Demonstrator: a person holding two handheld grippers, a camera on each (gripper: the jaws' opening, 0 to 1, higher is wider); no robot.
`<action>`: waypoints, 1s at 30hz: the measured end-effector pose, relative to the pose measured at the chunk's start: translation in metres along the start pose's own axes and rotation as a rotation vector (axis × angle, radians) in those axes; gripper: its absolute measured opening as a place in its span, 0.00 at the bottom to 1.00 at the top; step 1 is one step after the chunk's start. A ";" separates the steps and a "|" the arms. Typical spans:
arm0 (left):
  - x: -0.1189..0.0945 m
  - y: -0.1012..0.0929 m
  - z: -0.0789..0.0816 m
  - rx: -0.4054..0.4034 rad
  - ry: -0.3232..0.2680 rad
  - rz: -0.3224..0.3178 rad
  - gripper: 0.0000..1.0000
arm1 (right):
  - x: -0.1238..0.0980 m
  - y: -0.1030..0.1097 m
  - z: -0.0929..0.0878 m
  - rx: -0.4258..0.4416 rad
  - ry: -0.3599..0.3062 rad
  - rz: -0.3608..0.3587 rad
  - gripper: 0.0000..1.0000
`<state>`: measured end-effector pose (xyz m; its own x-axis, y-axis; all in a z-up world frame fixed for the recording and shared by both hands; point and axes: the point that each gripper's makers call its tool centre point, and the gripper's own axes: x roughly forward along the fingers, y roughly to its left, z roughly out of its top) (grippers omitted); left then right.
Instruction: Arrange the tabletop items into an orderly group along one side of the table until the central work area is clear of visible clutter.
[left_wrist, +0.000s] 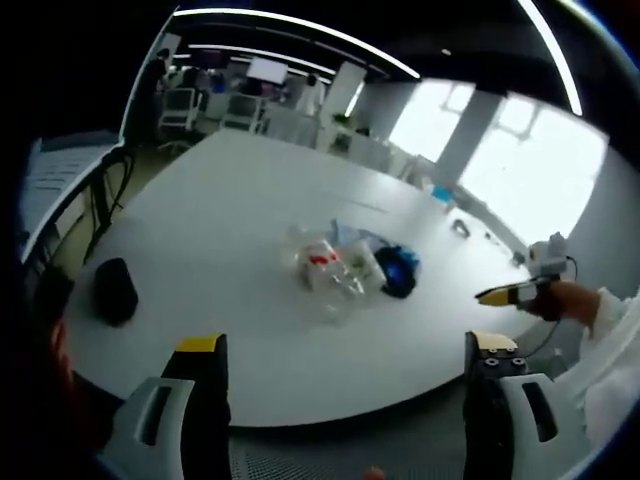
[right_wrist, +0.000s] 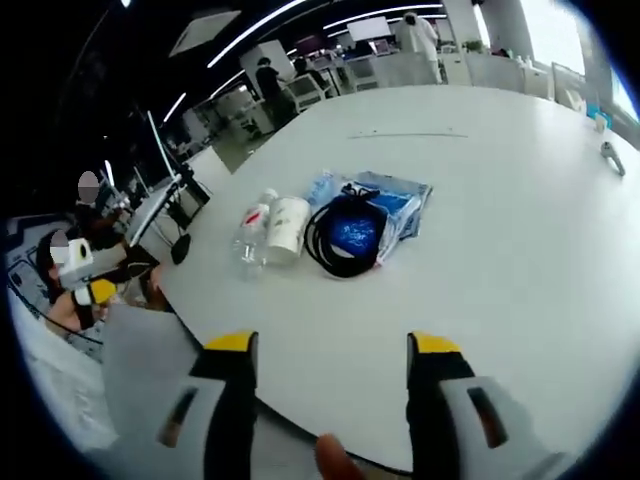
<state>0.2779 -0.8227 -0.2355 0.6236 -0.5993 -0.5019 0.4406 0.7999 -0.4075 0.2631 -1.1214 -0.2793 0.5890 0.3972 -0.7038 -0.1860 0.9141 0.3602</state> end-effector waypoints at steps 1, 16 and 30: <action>0.000 -0.001 0.000 0.003 0.002 0.000 0.95 | 0.002 0.002 0.001 -0.003 0.001 0.005 0.58; -0.005 -0.006 0.007 0.020 -0.051 0.015 0.93 | 0.022 0.026 0.027 -0.057 -0.014 0.088 0.58; 0.000 -0.017 0.007 0.035 -0.061 0.008 0.91 | 0.044 0.052 0.053 -0.125 -0.006 0.162 0.57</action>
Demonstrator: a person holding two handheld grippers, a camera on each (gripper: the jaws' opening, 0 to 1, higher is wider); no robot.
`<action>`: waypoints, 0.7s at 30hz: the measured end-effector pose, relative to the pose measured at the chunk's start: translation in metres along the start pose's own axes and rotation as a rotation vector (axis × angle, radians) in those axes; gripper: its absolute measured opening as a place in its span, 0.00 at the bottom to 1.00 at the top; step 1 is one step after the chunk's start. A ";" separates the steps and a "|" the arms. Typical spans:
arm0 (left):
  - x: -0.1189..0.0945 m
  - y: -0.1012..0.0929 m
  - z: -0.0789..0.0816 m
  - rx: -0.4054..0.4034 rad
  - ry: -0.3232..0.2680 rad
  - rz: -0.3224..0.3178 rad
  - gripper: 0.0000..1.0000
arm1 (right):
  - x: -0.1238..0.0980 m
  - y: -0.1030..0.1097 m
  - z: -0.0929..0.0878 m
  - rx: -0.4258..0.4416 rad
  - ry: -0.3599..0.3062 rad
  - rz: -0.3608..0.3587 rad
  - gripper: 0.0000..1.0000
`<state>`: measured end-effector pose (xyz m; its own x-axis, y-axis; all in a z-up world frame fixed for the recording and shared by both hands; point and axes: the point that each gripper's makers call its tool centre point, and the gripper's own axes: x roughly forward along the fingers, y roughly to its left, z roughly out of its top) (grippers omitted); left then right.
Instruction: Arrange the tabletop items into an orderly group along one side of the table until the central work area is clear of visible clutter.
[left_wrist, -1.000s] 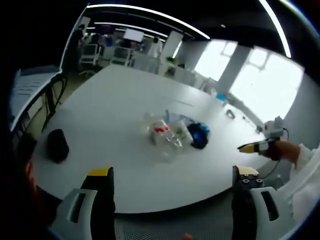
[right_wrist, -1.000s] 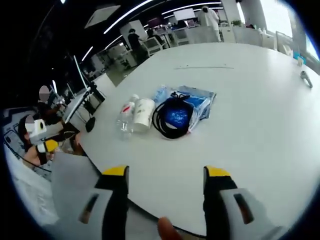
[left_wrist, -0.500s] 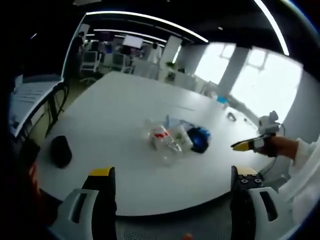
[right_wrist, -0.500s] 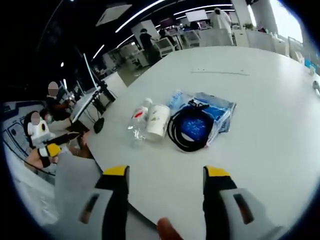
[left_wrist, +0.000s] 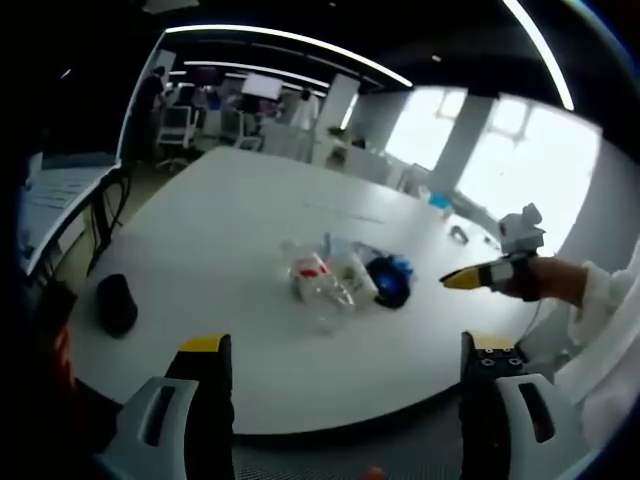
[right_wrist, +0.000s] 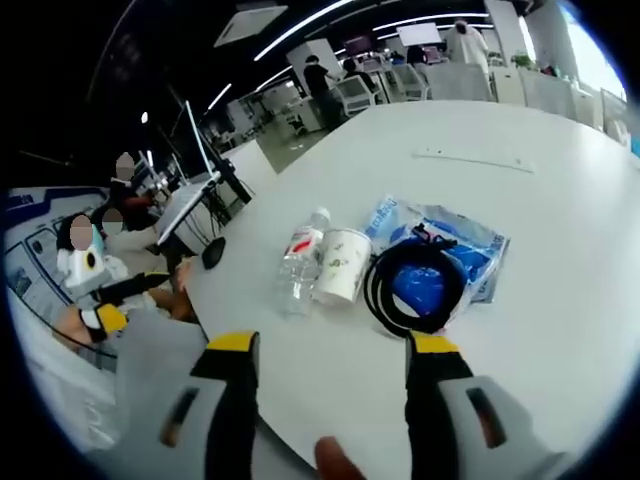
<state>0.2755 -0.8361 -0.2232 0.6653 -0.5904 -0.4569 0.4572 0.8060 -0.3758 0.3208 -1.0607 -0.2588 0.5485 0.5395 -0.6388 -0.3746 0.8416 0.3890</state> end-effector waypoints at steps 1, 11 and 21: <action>0.000 0.000 0.000 -0.002 0.000 0.000 0.91 | 0.001 0.001 0.005 -0.006 -0.009 -0.002 0.58; -0.005 -0.001 0.003 -0.008 -0.020 0.024 0.91 | 0.022 0.016 0.019 -0.078 0.019 0.051 0.57; -0.013 -0.003 -0.006 0.002 -0.003 0.033 0.89 | 0.041 0.027 0.041 -0.134 0.034 0.111 0.56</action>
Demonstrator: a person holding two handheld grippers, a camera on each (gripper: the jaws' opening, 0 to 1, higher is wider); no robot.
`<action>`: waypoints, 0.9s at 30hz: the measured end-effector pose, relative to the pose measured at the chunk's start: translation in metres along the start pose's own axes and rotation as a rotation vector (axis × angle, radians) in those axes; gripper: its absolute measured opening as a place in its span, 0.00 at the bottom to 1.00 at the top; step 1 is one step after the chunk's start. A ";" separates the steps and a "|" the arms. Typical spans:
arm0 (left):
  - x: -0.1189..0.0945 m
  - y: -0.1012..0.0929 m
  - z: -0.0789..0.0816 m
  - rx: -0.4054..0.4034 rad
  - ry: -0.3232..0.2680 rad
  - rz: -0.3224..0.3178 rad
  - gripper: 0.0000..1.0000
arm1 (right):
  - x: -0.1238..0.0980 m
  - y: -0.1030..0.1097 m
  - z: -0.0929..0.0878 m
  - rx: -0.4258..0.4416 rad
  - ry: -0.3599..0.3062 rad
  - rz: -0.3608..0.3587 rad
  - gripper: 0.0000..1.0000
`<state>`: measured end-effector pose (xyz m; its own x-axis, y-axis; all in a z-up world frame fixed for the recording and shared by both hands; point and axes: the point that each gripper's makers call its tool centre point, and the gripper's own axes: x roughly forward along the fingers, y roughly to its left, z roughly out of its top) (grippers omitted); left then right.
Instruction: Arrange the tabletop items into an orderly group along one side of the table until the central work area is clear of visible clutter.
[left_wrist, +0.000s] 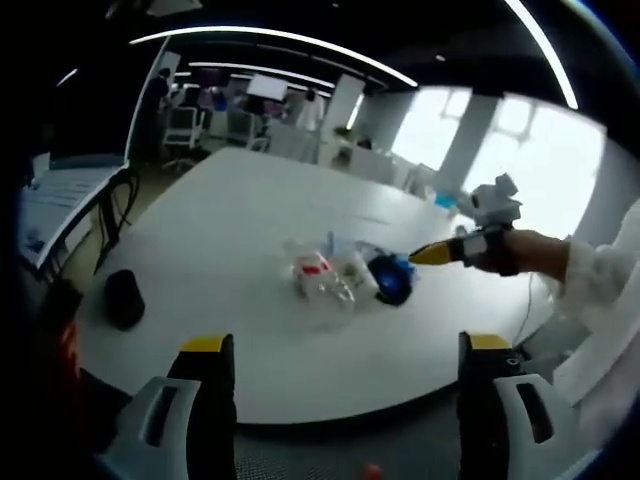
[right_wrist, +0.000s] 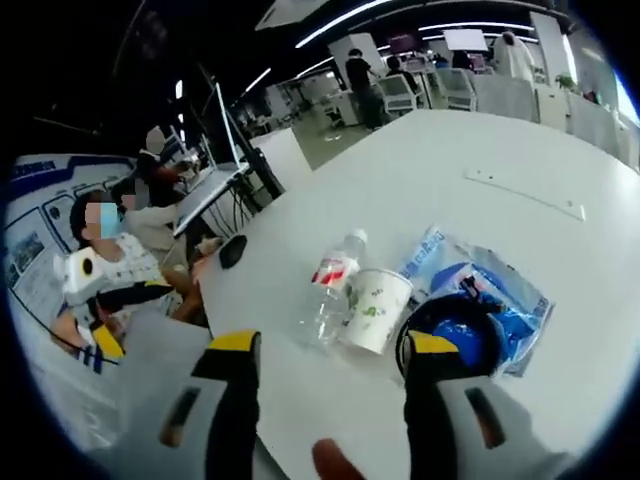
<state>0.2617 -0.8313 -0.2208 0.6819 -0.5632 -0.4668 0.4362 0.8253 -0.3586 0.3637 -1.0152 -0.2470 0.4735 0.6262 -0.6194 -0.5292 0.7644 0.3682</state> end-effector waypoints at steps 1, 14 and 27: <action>0.000 0.000 0.000 0.001 -0.002 0.000 0.89 | 0.002 0.000 0.003 -0.005 -0.002 0.005 0.56; 0.001 -0.008 -0.007 0.018 0.024 -0.011 0.88 | 0.026 0.012 0.026 -0.008 -0.011 0.041 0.52; 0.000 -0.010 -0.013 0.003 0.036 -0.013 0.87 | 0.059 0.012 0.056 -0.007 0.007 0.070 0.49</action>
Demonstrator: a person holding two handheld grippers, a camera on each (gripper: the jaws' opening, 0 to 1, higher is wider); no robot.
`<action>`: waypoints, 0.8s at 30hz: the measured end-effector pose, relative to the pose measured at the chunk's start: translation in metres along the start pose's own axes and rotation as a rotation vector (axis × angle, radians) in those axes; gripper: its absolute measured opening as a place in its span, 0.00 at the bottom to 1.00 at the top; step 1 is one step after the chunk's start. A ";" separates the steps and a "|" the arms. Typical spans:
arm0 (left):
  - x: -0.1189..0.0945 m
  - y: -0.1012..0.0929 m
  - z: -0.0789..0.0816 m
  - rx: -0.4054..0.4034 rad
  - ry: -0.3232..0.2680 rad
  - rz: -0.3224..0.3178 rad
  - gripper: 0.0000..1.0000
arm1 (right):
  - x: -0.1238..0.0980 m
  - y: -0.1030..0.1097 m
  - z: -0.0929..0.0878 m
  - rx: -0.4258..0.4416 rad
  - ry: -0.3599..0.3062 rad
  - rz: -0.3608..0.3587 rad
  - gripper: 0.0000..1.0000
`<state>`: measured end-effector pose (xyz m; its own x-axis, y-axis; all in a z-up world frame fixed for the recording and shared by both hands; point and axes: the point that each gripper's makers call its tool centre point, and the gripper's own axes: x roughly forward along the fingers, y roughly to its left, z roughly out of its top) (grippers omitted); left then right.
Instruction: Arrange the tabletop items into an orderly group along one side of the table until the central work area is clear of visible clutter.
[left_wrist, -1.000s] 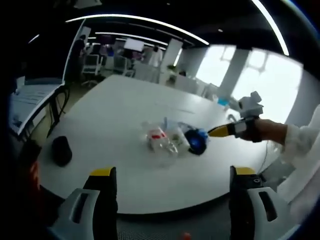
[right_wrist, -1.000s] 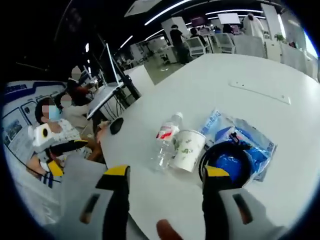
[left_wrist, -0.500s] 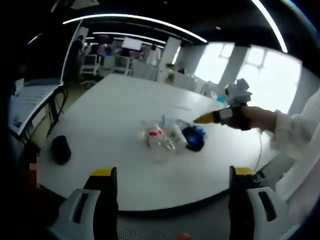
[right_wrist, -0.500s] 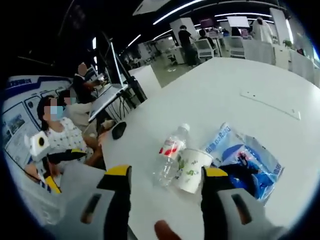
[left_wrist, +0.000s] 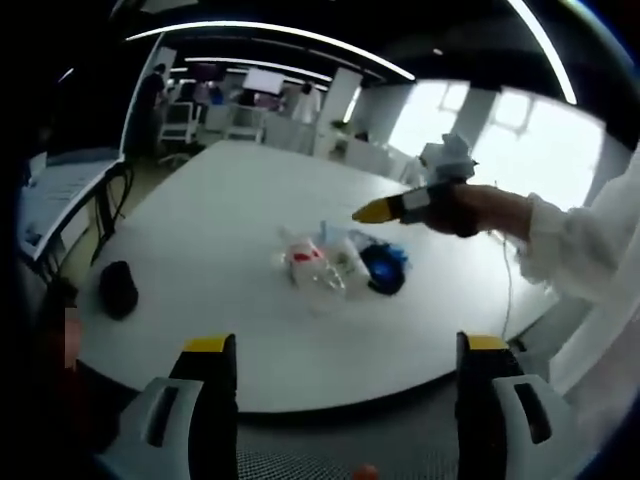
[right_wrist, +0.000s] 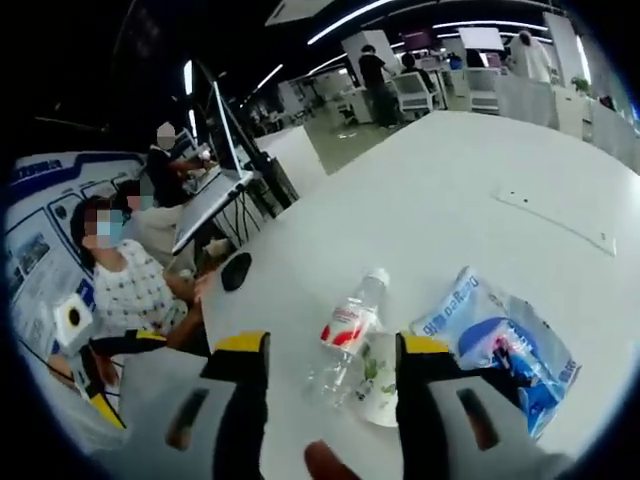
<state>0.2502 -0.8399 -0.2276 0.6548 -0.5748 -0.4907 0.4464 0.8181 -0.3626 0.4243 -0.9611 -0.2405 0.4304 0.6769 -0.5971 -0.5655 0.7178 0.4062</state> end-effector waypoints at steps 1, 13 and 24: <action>0.000 0.000 0.000 -0.002 0.000 0.001 0.87 | 0.002 0.000 0.002 0.003 -0.003 0.004 0.49; 0.004 0.001 -0.009 -0.046 0.010 -0.016 0.86 | 0.033 -0.001 0.018 -0.023 0.048 0.002 0.46; 0.005 0.002 -0.007 -0.078 -0.028 -0.028 0.87 | 0.058 -0.014 0.023 0.008 0.099 -0.012 0.46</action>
<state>0.2501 -0.8408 -0.2365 0.6595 -0.5962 -0.4578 0.4171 0.7969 -0.4370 0.4733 -0.9285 -0.2651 0.3652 0.6492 -0.6672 -0.5547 0.7273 0.4041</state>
